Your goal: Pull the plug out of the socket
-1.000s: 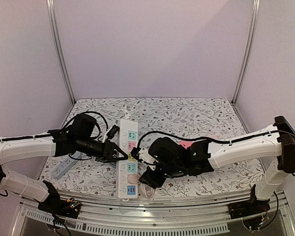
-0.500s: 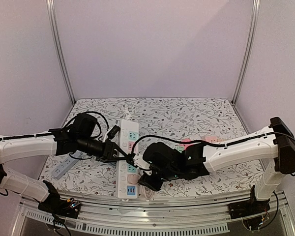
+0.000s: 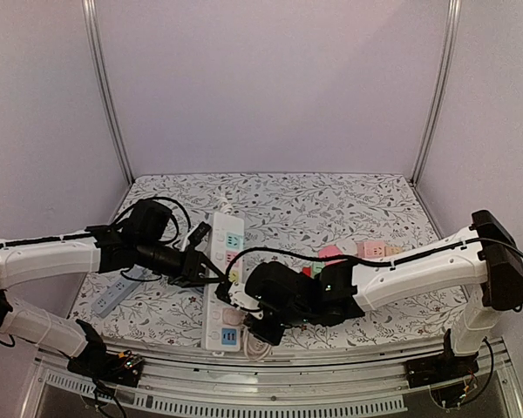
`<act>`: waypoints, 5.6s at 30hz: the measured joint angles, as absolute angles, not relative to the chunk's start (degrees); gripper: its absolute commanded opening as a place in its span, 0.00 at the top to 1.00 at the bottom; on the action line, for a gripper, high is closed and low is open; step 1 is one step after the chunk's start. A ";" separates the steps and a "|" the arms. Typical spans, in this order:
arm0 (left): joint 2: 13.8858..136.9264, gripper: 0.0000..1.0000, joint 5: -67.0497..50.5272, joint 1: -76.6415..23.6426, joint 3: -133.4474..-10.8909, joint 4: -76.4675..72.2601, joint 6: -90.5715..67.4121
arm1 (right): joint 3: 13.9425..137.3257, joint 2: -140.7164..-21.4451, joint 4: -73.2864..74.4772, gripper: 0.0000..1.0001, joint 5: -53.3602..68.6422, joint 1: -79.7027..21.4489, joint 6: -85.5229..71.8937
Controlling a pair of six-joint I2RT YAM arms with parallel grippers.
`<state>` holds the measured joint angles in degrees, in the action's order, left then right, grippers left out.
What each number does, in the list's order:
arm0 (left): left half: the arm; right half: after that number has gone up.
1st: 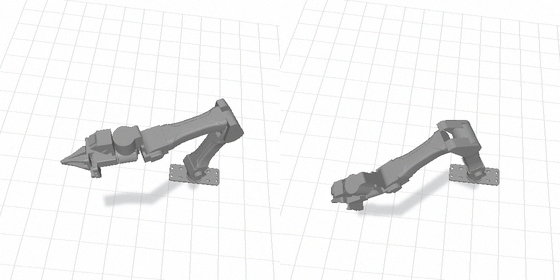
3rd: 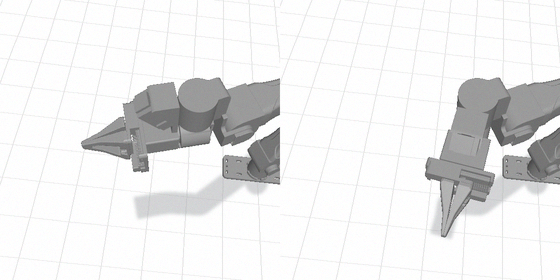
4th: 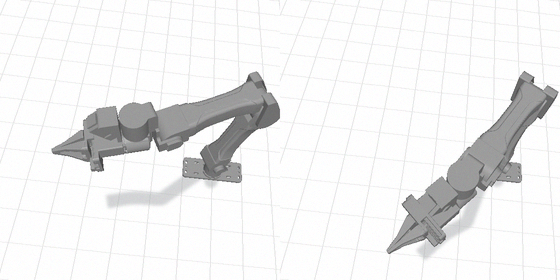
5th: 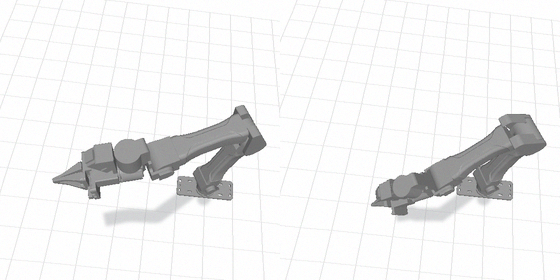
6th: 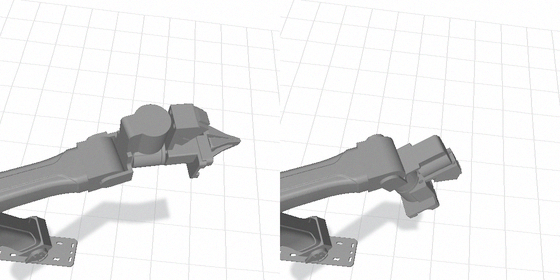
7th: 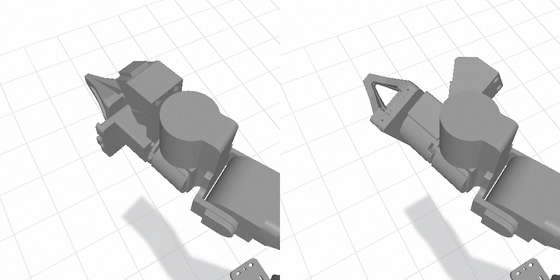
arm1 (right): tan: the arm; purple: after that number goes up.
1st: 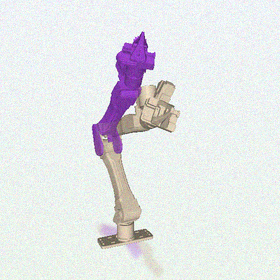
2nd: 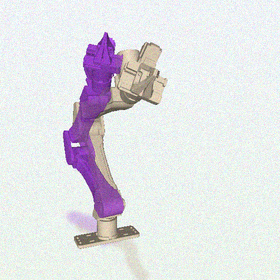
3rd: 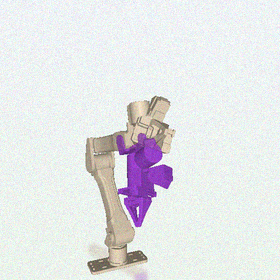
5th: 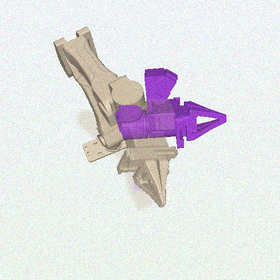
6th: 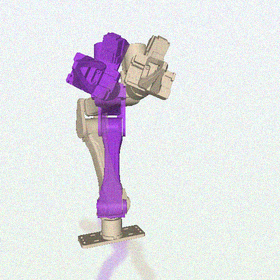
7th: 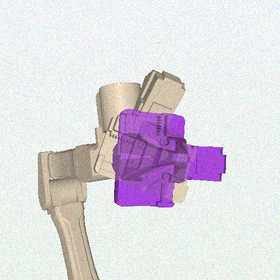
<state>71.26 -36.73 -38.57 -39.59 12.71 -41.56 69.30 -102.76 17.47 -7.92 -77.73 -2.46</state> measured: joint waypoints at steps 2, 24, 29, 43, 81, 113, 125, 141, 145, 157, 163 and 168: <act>71.26 1.00 -36.18 -38.57 -40.45 14.06 -40.69 | 69.30 -102.76 17.32 1.00 -8.19 -77.73 -2.52; 70.19 1.00 -31.27 -40.80 -45.54 19.86 -33.34 | 68.79 -99.70 17.89 1.00 -8.71 -77.73 -4.36; 70.11 1.00 -31.03 -40.93 -45.60 20.03 -32.99 | 68.79 -99.70 17.93 1.00 -8.71 -77.73 -4.73; 68.84 1.00 -34.54 -40.53 -43.86 17.96 -34.11 | 68.55 -99.74 17.08 1.00 -10.07 -78.37 -5.54; 66.28 1.00 -27.29 -41.67 -46.61 23.22 -32.84 | 68.99 -99.07 16.53 1.00 -13.76 -79.07 -5.58; 65.67 1.00 -28.82 -40.12 -45.01 23.29 -33.85 | 68.99 -103.11 12.03 1.00 -12.95 -77.73 -8.58; 68.66 1.00 -23.88 -41.63 -49.60 25.82 -32.60 | 68.18 -99.18 14.59 1.00 -11.68 -76.42 -10.41; 66.59 1.00 -26.00 -41.58 -46.54 22.76 -32.91 | 65.93 -99.18 11.46 1.00 -11.33 -76.38 -13.19; 65.65 1.00 -28.62 -40.95 -44.62 21.10 -33.67 | 65.19 -99.42 10.11 1.00 -10.26 -76.38 -14.28; 62.85 1.00 -27.00 -40.18 -43.13 22.72 -33.61 | 67.79 -102.39 9.89 1.00 -9.74 -76.38 -14.17; 61.89 1.00 -25.52 -40.12 -42.70 23.31 -34.04 | 68.34 -102.37 10.48 1.00 -9.69 -76.31 -13.91; 61.49 1.00 -21.34 -40.12 -42.59 24.88 -34.79 | 68.36 -102.02 10.57 1.00 -9.43 -76.31 -13.96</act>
